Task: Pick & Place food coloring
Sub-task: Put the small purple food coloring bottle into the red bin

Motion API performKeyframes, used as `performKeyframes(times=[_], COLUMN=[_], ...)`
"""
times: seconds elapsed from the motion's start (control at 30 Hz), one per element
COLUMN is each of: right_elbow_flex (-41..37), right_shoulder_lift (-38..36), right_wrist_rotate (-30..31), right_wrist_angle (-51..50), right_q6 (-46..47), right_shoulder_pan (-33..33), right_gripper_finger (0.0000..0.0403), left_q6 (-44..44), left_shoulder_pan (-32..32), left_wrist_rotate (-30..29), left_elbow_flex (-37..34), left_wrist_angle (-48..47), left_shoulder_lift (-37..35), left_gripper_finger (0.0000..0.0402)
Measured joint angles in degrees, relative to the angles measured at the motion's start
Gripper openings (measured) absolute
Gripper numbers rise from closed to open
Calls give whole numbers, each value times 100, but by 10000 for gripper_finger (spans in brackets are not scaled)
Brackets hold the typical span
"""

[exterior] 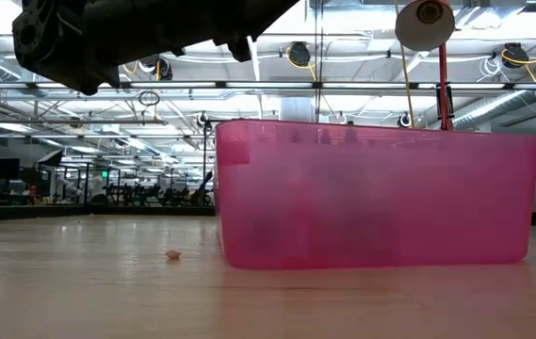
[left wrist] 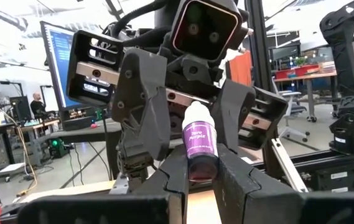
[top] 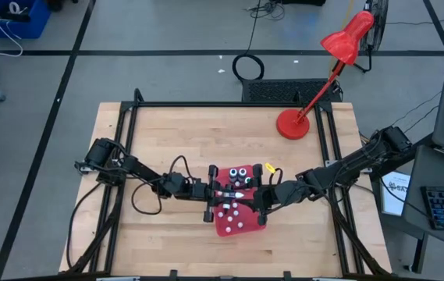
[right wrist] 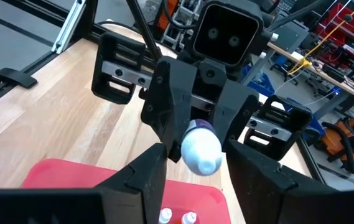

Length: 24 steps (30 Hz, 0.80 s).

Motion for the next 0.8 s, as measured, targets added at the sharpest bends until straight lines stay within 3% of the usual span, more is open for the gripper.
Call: performKeyframes(times=[0.8], right_elbow_flex=[-2], right_shoulder_lift=[-136], right_wrist_rotate=[31], right_wrist_angle=[-60], right_q6=[-4], right_shoulder_pan=[79], right_gripper_finger=[155], left_q6=[-65], left_shoulder_pan=[0], left_wrist_rotate=[-1], left_elbow_flex=[1], left_wrist_angle=[-4], left_shoulder_lift=[0], left_gripper_finger=[50])
